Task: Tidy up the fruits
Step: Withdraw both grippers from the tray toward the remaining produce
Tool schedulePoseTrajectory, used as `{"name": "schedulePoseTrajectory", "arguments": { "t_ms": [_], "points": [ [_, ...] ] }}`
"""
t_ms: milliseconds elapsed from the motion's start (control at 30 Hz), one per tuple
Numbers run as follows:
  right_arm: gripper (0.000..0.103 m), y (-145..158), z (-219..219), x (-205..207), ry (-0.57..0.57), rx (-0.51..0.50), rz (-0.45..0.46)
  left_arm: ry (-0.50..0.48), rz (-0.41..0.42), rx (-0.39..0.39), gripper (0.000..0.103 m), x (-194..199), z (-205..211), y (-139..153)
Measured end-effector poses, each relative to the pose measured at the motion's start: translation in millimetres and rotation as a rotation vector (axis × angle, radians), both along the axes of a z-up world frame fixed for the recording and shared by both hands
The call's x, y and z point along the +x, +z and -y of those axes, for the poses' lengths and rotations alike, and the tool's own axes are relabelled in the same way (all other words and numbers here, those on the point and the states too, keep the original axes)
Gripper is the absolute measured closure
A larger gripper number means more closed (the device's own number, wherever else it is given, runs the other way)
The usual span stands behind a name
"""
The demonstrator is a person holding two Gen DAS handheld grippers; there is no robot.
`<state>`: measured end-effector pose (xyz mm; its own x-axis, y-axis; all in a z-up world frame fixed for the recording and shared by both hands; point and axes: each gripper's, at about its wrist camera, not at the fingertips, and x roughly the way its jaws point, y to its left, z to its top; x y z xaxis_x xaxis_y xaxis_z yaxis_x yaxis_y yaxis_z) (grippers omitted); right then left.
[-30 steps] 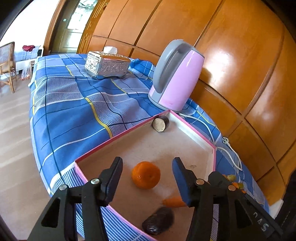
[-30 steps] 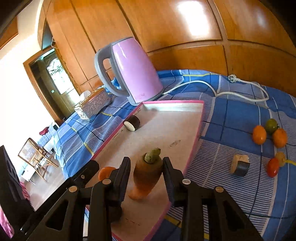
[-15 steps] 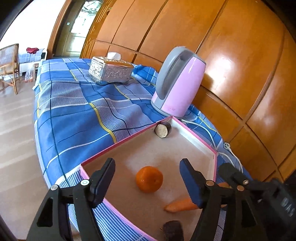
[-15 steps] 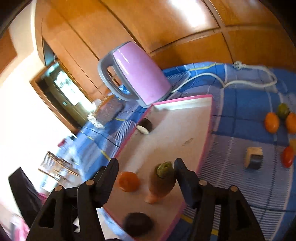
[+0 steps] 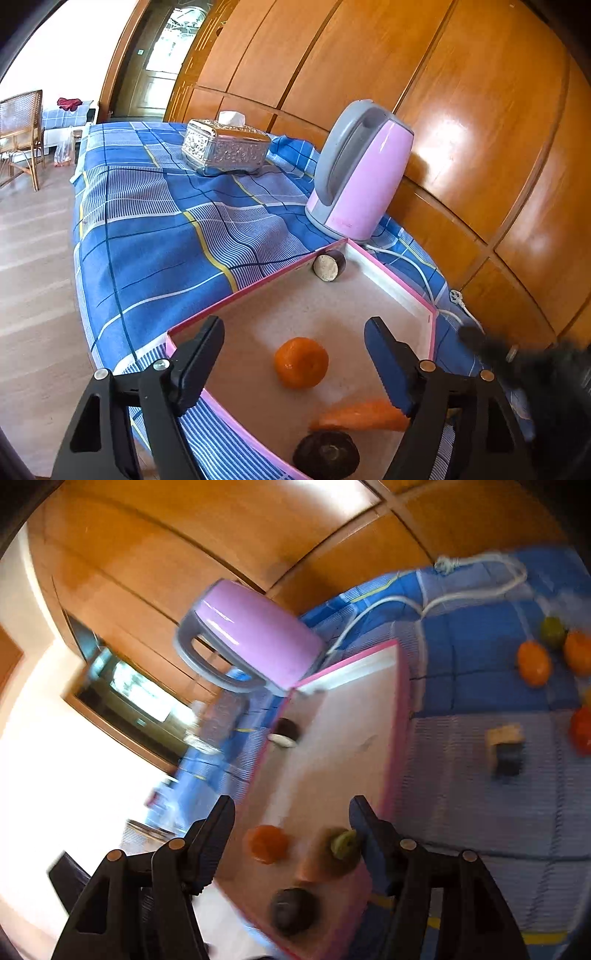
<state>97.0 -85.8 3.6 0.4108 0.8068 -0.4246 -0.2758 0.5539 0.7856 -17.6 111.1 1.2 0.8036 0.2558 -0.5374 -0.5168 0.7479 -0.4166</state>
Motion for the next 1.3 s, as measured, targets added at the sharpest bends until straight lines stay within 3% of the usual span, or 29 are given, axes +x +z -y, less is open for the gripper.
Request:
{"name": "schedulePoseTrajectory", "arguments": {
  "t_ms": [33,100,400,633,833,967,1167,1200,1300],
  "points": [
    [0.037,2.3,-1.9,2.1,-0.003,0.053,-0.006,-0.001,0.001,0.000,0.024,-0.3,-0.2,-0.1],
    [0.037,9.5,-4.5,5.5,-0.023,0.061,0.011,-0.002,0.001,0.001,0.024,-0.5,-0.6,-0.2],
    [0.037,6.6,27.9,-1.3,-0.102,-0.077,0.006,-0.038,0.009,0.026,0.022,1.3,5.0,1.7],
    [0.037,2.0,61.6,-24.6,-0.139,-0.313,0.039,-0.142,0.016,0.106,0.020,6.6,26.7,6.3],
    [0.037,-0.9,95.4,-40.3,-0.201,-0.527,0.084,-0.324,0.021,0.218,0.020,13.3,64.0,10.8],
    [0.037,-4.7,126.1,-43.2,-0.318,-0.569,0.078,-0.415,0.018,0.271,0.020,15.8,84.1,11.2],
    [0.058,-12.3,150.3,-38.1,-0.415,-0.536,0.022,-0.498,0.001,0.327,0.020,18.4,104.4,8.8],
    [0.067,-12.7,151.5,-37.5,-0.419,-0.531,0.020,-0.513,0.000,0.334,0.020,18.1,107.5,8.5],
    [0.069,-12.9,155.8,-37.4,-0.438,-0.514,0.018,-0.541,-0.001,0.368,0.020,17.4,117.7,7.6]
  ]
}}
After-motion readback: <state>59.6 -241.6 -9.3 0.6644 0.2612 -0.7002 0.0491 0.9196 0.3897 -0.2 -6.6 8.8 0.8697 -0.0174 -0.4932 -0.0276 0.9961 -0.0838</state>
